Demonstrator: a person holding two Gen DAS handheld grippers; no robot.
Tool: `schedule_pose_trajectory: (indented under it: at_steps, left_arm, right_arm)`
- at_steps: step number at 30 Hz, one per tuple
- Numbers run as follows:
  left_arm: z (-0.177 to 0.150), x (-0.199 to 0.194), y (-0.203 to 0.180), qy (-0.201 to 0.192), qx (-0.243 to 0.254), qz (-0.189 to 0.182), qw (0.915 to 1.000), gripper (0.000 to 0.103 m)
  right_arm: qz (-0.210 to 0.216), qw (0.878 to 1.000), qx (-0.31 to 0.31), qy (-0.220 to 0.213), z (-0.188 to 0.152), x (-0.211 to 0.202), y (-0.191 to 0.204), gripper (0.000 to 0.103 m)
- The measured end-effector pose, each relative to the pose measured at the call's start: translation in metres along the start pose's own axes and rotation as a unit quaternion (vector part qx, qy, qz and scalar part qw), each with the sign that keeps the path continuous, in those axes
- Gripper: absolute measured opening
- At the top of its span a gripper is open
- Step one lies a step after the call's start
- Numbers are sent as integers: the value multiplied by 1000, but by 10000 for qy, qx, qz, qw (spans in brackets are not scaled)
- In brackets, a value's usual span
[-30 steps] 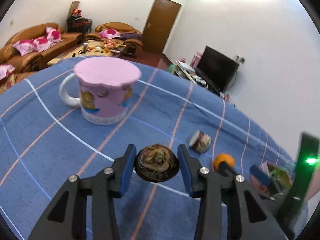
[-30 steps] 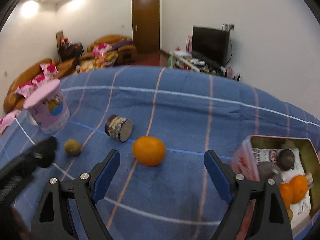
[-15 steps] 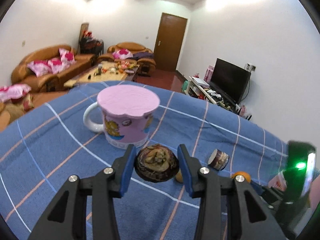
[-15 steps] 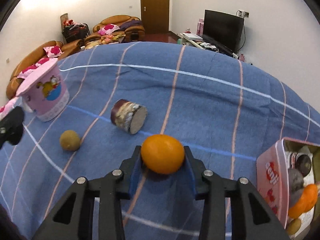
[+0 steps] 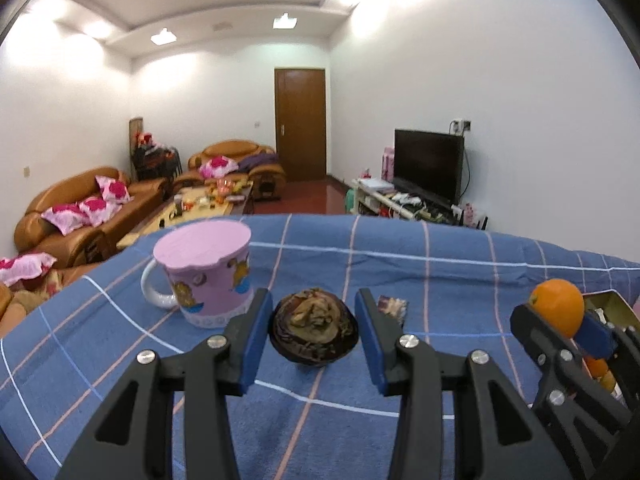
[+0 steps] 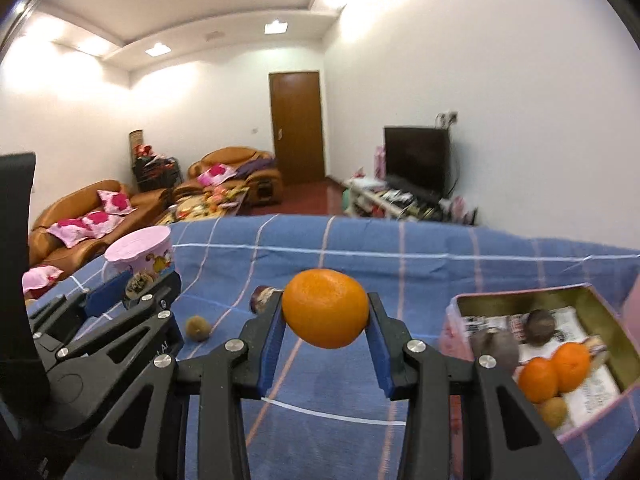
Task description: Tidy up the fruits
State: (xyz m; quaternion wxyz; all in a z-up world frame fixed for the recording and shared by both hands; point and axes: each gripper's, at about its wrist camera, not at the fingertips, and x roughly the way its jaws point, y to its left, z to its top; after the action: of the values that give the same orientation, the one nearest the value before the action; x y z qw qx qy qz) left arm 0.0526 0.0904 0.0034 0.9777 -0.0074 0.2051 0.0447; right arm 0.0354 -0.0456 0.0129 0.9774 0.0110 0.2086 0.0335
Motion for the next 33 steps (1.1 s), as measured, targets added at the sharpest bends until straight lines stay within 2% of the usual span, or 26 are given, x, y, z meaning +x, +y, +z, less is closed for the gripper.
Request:
schedule_pose_trajectory:
  at_steps: [3, 9, 18, 33]
  left_arm:
    - [0, -5, -3, -103, 62, -17, 9999, 45]
    - [0, -15, -8, -281, 86, 44, 9996, 45]
    - [-2, -18, -8, -301, -31, 91, 9995, 45]
    - [-5, -28, -16, -417, -66, 121, 9990, 45]
  right_arm:
    - [-180, 9997, -113, -100, 0, -7, 4, 42]
    - [-206, 9997, -63, -88, -2, -17, -4, 42]
    - [-153, 9999, 27, -17, -5, -21, -15, 42]
    - [-336, 9992, 219, 63, -12, -35, -39, 42]
